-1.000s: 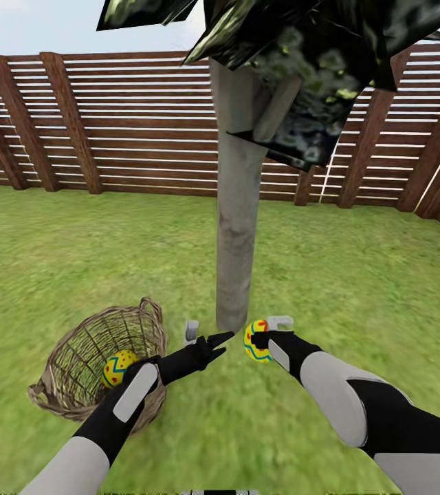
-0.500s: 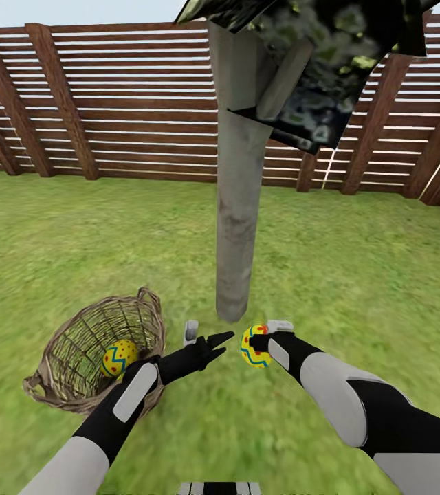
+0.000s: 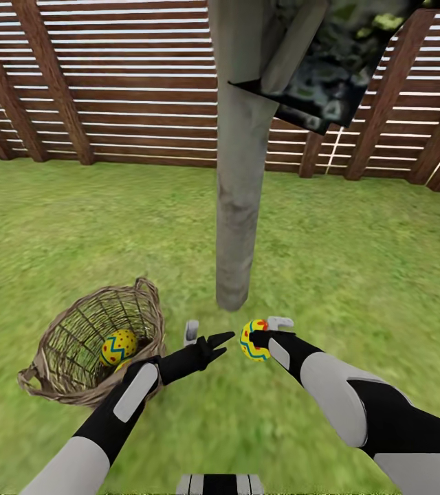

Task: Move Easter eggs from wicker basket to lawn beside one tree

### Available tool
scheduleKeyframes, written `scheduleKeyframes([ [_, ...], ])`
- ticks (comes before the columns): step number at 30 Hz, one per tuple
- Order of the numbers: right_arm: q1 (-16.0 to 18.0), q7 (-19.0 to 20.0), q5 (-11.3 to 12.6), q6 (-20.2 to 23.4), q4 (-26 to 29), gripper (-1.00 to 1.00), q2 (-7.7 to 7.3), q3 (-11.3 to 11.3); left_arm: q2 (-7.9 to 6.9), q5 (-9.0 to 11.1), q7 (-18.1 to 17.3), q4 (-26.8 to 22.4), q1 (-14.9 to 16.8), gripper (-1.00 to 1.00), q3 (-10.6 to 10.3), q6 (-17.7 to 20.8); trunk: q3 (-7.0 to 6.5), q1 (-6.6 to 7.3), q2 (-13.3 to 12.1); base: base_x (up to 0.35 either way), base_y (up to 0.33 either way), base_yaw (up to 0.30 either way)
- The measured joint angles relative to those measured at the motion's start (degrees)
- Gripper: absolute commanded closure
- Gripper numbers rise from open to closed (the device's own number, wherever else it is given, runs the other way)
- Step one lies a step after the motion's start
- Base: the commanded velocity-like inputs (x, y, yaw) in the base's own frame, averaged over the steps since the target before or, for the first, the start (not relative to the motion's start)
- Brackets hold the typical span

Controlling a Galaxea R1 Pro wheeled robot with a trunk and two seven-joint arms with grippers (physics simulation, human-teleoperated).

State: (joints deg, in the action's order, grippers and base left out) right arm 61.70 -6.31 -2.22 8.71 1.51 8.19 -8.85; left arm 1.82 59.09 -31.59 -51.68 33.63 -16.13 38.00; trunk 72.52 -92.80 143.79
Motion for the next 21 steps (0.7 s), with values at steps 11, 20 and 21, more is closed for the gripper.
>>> scheduleKeyframes([
  [11,0.00,0.00,0.08,-0.08,0.04,1.00,-0.11,-0.11,0.11,-0.01,0.00,0.07,0.01,-1.00,-0.05,-0.01,2.44,-0.28,0.15,0.000,0.000,0.000],
  [20,0.00,-0.06,0.08,-0.08,0.04,1.00,-0.10,-0.11,0.11,-0.09,0.00,0.07,0.01,-1.00,-0.05,-0.03,4.43,-0.52,0.27,0.000,0.000,0.000],
  [21,0.00,-0.16,0.04,-0.08,0.07,1.00,-0.06,-0.11,0.11,-0.09,0.00,0.07,0.03,-1.00,-0.05,-0.05,4.66,-0.54,0.28,0.000,0.000,0.000],
])
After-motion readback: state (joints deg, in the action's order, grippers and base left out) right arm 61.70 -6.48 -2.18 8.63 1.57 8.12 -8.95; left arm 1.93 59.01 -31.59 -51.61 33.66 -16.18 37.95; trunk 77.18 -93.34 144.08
